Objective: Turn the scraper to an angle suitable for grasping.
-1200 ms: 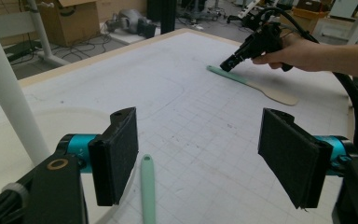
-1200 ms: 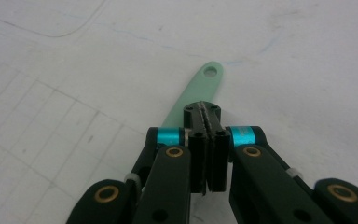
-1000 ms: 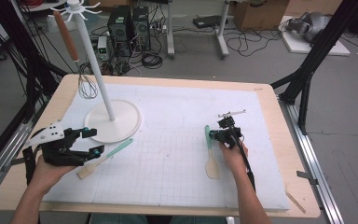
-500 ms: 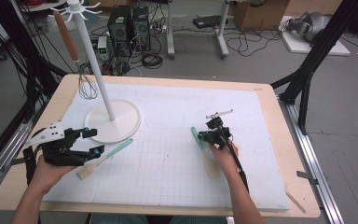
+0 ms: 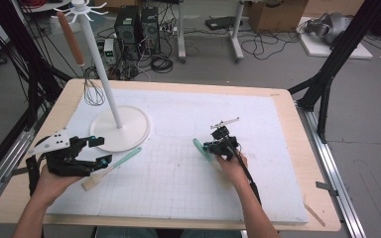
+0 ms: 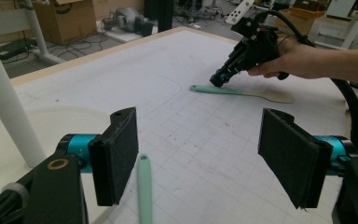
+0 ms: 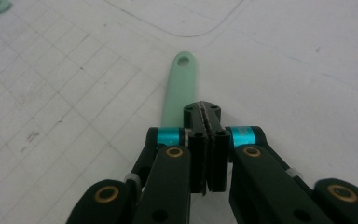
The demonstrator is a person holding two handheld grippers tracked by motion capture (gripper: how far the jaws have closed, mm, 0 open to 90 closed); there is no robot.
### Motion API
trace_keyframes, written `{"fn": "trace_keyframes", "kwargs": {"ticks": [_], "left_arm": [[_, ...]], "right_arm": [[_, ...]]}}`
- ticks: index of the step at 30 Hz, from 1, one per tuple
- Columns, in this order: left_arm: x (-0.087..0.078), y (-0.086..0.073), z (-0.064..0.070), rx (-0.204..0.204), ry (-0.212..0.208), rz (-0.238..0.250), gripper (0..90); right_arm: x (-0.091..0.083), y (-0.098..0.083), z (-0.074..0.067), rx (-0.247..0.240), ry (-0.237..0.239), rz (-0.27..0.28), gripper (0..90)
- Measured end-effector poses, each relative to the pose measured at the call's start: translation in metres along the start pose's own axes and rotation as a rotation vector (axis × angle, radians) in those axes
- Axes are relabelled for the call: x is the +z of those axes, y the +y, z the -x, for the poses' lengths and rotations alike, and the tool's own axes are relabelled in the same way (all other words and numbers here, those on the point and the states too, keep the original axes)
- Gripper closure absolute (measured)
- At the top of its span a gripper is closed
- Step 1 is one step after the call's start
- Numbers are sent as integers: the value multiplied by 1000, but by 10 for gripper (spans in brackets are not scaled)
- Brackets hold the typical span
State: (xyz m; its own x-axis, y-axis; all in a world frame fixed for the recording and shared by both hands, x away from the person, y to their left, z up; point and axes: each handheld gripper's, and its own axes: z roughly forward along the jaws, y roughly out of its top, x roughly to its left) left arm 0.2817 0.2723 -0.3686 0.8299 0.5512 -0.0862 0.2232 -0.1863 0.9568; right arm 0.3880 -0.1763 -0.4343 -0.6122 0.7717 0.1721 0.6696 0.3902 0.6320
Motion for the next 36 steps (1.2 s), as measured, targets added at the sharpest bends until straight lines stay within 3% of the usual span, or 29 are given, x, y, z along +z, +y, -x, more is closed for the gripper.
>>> {"fn": "trace_keyframes", "kwargs": {"ticks": [36], "left_arm": [[-1, -1, -1, 3, 5, -3, 290]], "right_arm": [[8, 0, -46, -145, 192, -57, 896]]}}
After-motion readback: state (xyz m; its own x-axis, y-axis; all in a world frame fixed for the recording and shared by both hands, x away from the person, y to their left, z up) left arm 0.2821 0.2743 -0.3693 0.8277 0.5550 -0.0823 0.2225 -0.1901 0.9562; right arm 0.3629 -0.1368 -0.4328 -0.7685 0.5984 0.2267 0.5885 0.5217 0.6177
